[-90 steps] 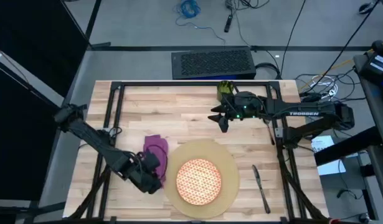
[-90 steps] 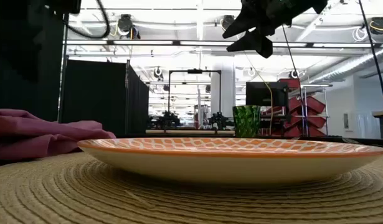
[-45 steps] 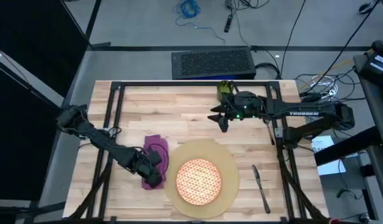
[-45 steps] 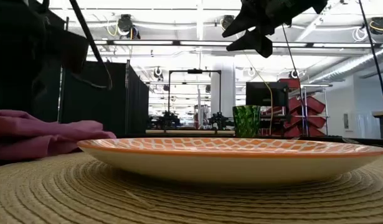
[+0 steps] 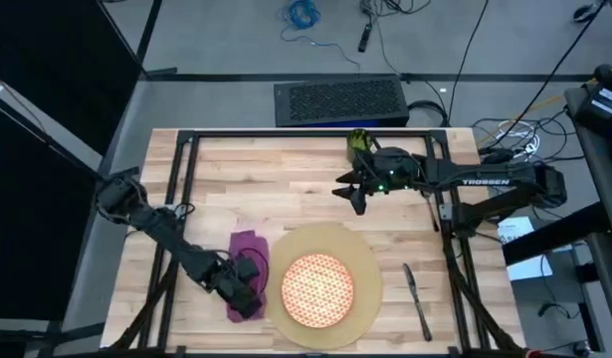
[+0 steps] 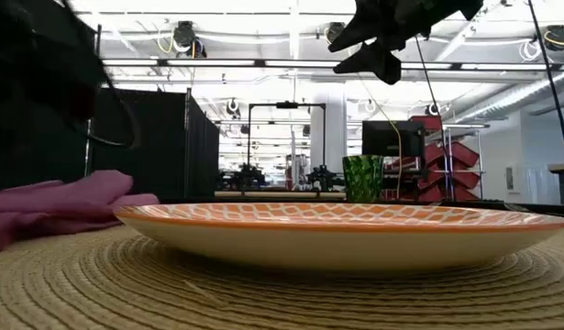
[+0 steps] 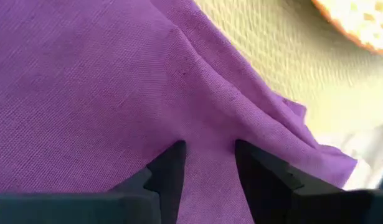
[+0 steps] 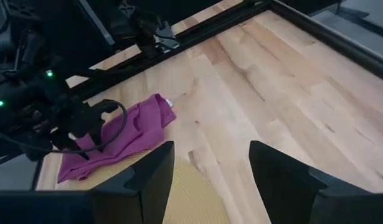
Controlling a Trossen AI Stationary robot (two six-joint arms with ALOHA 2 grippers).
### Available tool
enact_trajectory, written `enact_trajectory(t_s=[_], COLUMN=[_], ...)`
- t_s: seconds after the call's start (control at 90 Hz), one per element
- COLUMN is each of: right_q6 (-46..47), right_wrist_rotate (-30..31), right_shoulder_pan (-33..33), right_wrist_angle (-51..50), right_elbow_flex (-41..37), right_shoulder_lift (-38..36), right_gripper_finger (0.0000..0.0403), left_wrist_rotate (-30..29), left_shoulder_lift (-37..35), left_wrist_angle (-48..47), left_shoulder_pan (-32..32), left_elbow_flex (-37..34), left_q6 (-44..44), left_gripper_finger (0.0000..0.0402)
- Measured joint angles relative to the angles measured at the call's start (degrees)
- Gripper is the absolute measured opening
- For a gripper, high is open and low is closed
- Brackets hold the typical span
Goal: Set table place
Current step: Move the purple table napkin to the left of the brown table mat, then move the black table knife to the right of the brown table mat
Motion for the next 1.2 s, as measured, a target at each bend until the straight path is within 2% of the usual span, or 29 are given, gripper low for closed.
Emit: enact_trajectory(t_s=[0.189,0.378,0.722,0.944,1.056,1.2], right_q6=[-0.2,-0.3,-0.4,-0.5,-0.7,-0.9], right_wrist_rotate=[0.0,-0.5,-1.5,-1.5,-1.4,-1.2], right_shoulder_pan=[0.0,0.0,0.0,0.0,0.0,-0.1], right_wrist_angle=[0.0,0.0,0.1,0.3,1.0,1.4], right_elbow_flex=[0.0,0.0,0.0,0.0,0.0,0.0], right_shoulder_lift=[0.0,0.0,0.0,0.0,0.0,0.0], right_gripper_finger=[0.0196,0.0196,0.0196,0.0196,0.0196,0.0196], left_wrist_rotate=[-0.8,-0.5,2.4,-2.6,-2.8,-3.5], left_shoulder_lift=[0.0,0.0,-0.2,-4.2,-7.2,-12.0], left_wrist_angle=[-0.3,-3.1,-6.9,-12.4,-18.7,-22.1], left_shoulder_pan=[-4.4,-5.5,-6.0,-5.9,-5.9,-5.8], left_elbow_flex=[0.0,0.1,0.1,3.5,6.5,10.4], left_q6=[-8.2,-10.0,-3.8,0.8,2.9,5.3], left_gripper_finger=[0.0131,0.0131,0.0131,0.0132,0.0132,0.0132])
